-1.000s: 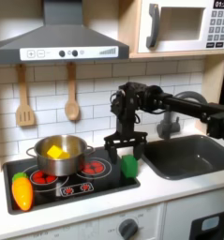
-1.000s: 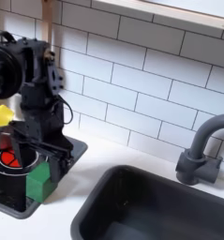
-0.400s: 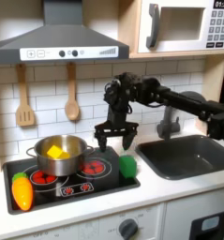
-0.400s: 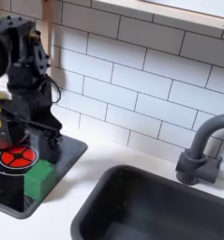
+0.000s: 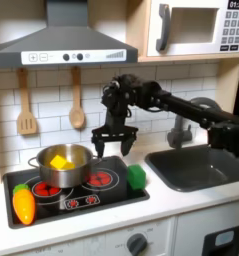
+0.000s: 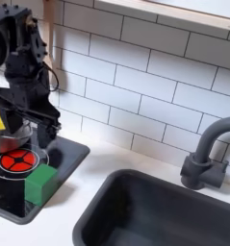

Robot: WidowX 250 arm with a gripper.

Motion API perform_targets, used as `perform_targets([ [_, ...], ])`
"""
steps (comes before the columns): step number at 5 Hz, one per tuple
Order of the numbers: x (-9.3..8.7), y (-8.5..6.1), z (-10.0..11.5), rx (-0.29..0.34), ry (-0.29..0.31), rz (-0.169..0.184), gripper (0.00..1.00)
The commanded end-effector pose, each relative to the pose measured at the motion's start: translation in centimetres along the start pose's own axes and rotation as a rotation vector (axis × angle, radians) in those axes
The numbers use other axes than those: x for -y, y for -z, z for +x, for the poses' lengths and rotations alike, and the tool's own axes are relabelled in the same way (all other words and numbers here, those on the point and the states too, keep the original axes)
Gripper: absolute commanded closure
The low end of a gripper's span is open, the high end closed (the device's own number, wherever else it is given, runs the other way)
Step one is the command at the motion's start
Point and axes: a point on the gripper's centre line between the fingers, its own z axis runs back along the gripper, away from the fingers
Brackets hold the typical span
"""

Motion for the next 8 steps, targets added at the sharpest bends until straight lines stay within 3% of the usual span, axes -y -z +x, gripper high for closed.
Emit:
perform_targets([
  [1,-1.5,0.4,1.1,0.004,-0.021,0.02,0.0],
  [3,-2.2,0.5,1.7,0.009,-0.029,0.038,0.0],
  [6,-2.5,3.2,1.8,-0.051,-0.035,0.04,0.0],
  [7,-2.1,3.5,1.6,-0.058,-0.033,0.027,1.0],
  [8,-1.9,3.0,1.8,-0.047,-0.034,0.018,1.0],
])
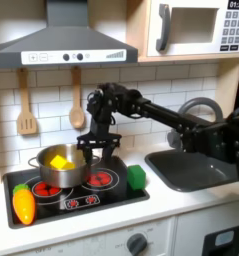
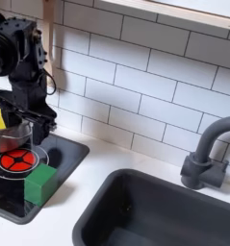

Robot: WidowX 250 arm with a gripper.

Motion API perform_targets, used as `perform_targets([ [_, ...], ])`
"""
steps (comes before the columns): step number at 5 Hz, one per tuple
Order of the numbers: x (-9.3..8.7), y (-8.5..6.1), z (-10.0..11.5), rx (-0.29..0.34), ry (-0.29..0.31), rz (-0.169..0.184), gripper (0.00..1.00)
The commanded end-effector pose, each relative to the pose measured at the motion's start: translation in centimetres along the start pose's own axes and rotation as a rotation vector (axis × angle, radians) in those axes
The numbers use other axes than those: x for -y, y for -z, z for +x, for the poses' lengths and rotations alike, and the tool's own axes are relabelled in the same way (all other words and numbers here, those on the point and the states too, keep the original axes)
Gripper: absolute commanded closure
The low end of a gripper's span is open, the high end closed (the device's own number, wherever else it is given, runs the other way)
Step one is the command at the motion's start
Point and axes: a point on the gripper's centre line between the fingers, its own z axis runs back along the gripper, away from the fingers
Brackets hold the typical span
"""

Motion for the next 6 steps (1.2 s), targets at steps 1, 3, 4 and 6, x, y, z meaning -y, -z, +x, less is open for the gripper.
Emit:
perform_targets([
  [1,0.3,-0.2,-0.1,0.005,0.005,-0.02,1.0],
  [3,1.1,-0.4,-0.5,0.0,0.021,-0.045,1.0],
  [4,1.3,-0.4,-0.7,-0.007,0.022,-0.058,1.0],
  [6,1.8,-0.3,-0.9,-0.017,0.029,-0.074,1.0],
])
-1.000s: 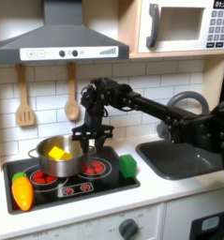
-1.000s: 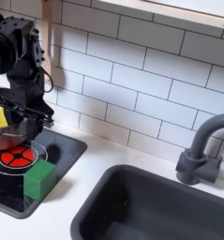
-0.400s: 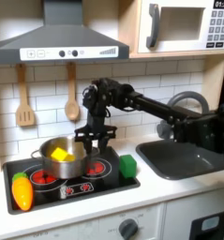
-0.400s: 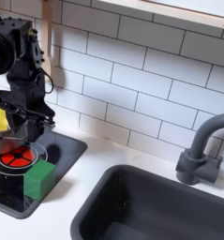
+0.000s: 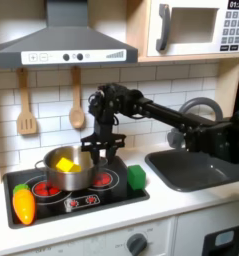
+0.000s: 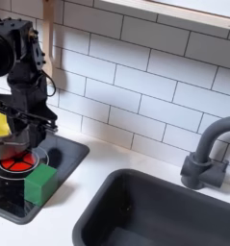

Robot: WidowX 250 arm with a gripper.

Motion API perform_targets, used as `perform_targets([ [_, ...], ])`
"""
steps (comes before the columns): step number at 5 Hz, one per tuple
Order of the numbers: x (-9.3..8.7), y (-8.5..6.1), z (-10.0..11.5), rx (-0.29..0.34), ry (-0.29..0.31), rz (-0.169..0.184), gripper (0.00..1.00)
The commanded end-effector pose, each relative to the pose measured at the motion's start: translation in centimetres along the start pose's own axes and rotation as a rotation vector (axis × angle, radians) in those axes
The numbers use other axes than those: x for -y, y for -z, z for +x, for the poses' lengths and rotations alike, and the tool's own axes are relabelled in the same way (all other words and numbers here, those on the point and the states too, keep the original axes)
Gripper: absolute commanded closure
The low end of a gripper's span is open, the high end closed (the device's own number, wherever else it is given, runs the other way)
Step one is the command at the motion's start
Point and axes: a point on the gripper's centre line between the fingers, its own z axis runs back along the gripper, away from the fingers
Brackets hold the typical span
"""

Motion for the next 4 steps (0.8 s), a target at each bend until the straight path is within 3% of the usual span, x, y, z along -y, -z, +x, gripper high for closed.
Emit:
perform_targets([
  [1,1.4,-0.4,-0.4,-0.007,0.019,-0.015,1.0],
  [2,2.5,-0.4,-0.5,-0.011,0.044,-0.026,1.0],
  [3,2.2,-0.5,-0.8,-0.021,0.024,-0.026,1.0],
  [4,1.8,-0.7,-0.9,-0.022,-0.006,-0.015,0.0],
])
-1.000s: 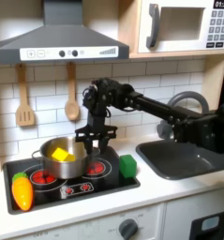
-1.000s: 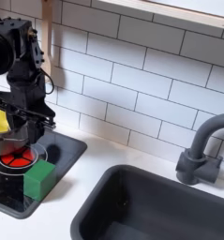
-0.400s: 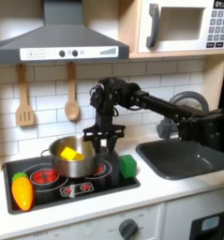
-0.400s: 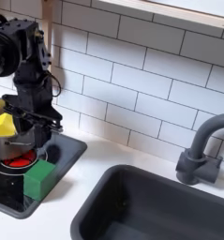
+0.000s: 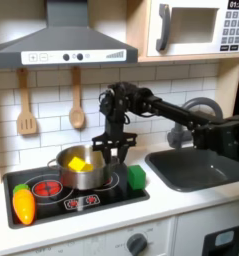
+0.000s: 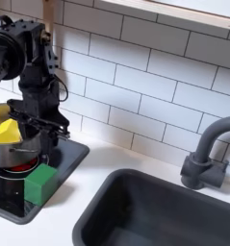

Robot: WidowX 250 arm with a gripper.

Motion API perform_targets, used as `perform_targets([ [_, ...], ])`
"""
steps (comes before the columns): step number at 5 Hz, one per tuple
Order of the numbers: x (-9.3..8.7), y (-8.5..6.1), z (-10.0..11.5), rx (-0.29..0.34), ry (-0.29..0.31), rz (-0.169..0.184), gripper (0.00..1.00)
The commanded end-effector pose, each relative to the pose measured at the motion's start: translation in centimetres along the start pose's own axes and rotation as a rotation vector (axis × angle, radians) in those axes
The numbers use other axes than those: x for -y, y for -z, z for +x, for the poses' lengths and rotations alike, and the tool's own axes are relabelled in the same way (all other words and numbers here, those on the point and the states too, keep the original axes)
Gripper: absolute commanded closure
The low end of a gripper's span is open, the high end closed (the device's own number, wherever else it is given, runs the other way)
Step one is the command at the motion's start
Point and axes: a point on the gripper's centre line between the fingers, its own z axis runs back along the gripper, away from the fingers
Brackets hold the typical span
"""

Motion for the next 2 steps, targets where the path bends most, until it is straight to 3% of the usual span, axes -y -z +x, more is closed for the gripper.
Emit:
perform_targets([
  [1,-0.4,-0.7,-0.5,0.008,-0.046,0.015,0.0],
  [2,-0.4,-2.1,-0.5,0.031,-0.061,0.029,0.0],
])
